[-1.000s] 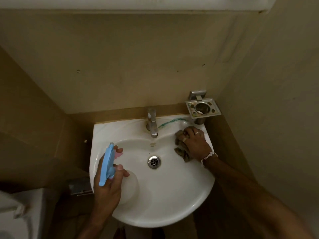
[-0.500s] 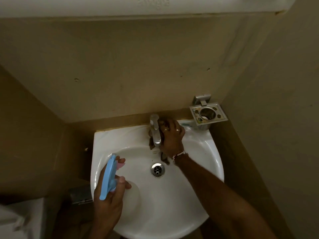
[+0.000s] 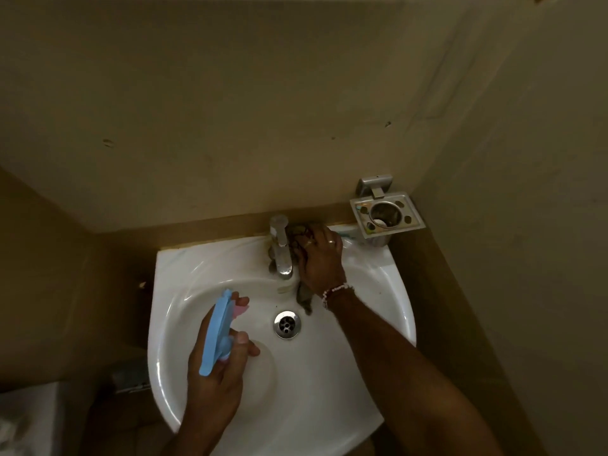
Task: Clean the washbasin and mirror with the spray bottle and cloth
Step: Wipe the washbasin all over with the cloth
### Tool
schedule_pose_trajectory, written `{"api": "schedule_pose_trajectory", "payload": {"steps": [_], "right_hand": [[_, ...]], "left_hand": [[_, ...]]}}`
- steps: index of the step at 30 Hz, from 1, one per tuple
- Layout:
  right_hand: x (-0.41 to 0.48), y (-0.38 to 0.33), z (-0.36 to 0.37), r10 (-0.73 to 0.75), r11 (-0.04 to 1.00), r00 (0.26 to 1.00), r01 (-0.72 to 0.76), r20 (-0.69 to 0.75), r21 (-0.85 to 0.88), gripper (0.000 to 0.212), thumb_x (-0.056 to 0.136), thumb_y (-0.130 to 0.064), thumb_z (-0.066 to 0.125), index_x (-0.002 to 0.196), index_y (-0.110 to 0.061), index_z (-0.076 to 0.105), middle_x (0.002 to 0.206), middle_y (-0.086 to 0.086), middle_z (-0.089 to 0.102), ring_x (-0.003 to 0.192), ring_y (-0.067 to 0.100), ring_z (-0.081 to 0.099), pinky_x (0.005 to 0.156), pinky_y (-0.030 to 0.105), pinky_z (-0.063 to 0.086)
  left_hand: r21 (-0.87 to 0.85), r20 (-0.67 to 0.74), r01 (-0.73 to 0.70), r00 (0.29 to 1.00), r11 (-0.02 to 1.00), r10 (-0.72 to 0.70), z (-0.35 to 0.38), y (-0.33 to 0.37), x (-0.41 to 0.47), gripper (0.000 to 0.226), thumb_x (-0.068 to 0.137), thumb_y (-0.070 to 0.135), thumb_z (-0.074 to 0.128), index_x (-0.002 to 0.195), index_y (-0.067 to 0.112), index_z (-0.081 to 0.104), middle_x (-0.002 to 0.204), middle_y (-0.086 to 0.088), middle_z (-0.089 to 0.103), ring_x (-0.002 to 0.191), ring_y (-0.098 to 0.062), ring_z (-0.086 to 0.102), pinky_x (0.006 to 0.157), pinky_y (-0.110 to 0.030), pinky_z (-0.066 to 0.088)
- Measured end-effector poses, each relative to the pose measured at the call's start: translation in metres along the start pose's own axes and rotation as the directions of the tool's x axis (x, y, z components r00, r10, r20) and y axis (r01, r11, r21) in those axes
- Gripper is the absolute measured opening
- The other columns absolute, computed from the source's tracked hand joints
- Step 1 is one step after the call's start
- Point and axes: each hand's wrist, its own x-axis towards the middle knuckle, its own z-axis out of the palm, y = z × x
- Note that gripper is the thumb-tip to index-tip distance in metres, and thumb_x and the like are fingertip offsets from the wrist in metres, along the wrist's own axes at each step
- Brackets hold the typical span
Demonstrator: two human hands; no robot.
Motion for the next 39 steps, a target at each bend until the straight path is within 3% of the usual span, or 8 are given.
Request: {"api": "schedule_pose_trajectory", "payload": {"steps": [2,4,9,11,14,16,24,39], "right_hand": [[0.004,0.001,0.000,0.059,0.997,0.998,-0.059,0.004,-0.043,0.032,0.087,-0.024,0.052,0.114,-0.020,0.068,0.128,0.012,0.058,0.122,0.035,0.047,0.103,0.053,0.037],[0.005,-0.001,-0.002,0.089,0.993,0.996,-0.089,-0.003,-0.075,0.039,0.085,-0.027,0.044,0.115,-0.020,0.068,0.129,0.011,0.057,0.124,0.035,0.047,0.103,0.053,0.036],[0.003,0.004,-0.007,0.242,0.960,0.970,-0.239,-0.001,-0.146,0.051,0.080,-0.019,0.060,0.131,-0.023,0.057,0.140,0.009,0.050,0.133,0.035,0.039,0.112,0.057,0.025],[0.003,0.008,-0.010,0.310,0.934,0.951,-0.304,0.003,-0.187,0.060,0.079,-0.017,0.066,0.137,-0.024,0.052,0.142,0.008,0.047,0.137,0.037,0.035,0.113,0.061,0.023],[0.000,0.012,-0.013,0.381,0.905,0.925,-0.374,-0.005,-0.201,0.066,0.078,-0.016,0.069,0.141,-0.023,0.049,0.145,0.012,0.045,0.138,0.039,0.034,0.115,0.061,0.020],[-0.001,0.010,-0.013,0.403,0.897,0.915,-0.399,-0.021,-0.192,0.065,0.078,-0.014,0.068,0.140,-0.023,0.050,0.147,0.014,0.043,0.137,0.040,0.035,0.115,0.061,0.019],[-0.002,0.008,-0.019,0.456,0.875,0.885,-0.464,-0.092,-0.137,0.059,0.076,-0.014,0.070,0.133,-0.024,0.057,0.141,0.011,0.049,0.134,0.037,0.039,0.116,0.058,0.019],[-0.022,0.034,-0.025,0.350,0.882,0.912,-0.398,-0.212,-0.253,0.031,0.095,-0.034,0.051,0.118,-0.021,0.068,0.125,0.008,0.064,0.123,0.034,0.052,0.112,0.054,0.028]], "left_hand": [[-0.012,0.019,0.020,1.000,1.000,-0.020,0.006,0.004,0.001,0.006,0.080,0.062,0.051,0.084,0.062,0.055,0.081,0.045,0.057,0.082,0.019,0.057,0.068,0.005,0.042],[0.007,0.019,-0.014,1.000,1.000,0.014,0.011,0.001,-0.002,0.025,0.074,0.069,0.047,0.087,0.051,0.057,0.084,0.042,0.058,0.084,0.016,0.057,0.071,-0.005,0.048],[0.025,0.096,0.006,0.995,1.000,-0.008,0.020,-0.009,-0.001,0.021,0.084,0.018,0.057,0.098,0.003,0.061,0.082,0.043,0.057,0.084,0.018,0.056,0.070,0.004,0.043],[-0.007,0.109,-0.002,0.994,1.000,0.002,0.020,-0.008,-0.002,0.022,0.091,0.034,0.056,0.097,0.013,0.058,0.082,0.030,0.063,0.084,0.017,0.057,0.068,0.006,0.041],[-0.057,0.064,0.006,0.998,0.998,-0.002,0.020,0.001,-0.004,0.070,0.074,0.076,0.046,0.098,0.011,0.055,0.077,0.007,0.060,0.083,0.015,0.058,0.075,-0.013,0.051],[-0.051,0.059,-0.015,0.998,0.999,0.018,0.022,0.004,-0.007,0.077,0.071,0.078,0.046,0.098,0.007,0.058,0.074,0.008,0.062,0.084,0.011,0.059,0.079,-0.023,0.049],[-0.076,0.069,0.015,0.998,0.997,-0.010,0.020,0.013,-0.009,0.101,0.065,0.088,0.037,0.103,-0.002,0.061,0.084,0.031,0.062,0.087,0.007,0.059,0.082,-0.015,0.040],[-0.045,0.125,-0.010,0.992,0.999,0.016,0.018,0.015,-0.022,0.064,0.074,0.054,0.046,0.099,-0.003,0.061,0.082,0.036,0.060,0.085,0.012,0.058,0.082,-0.013,0.044]]}}
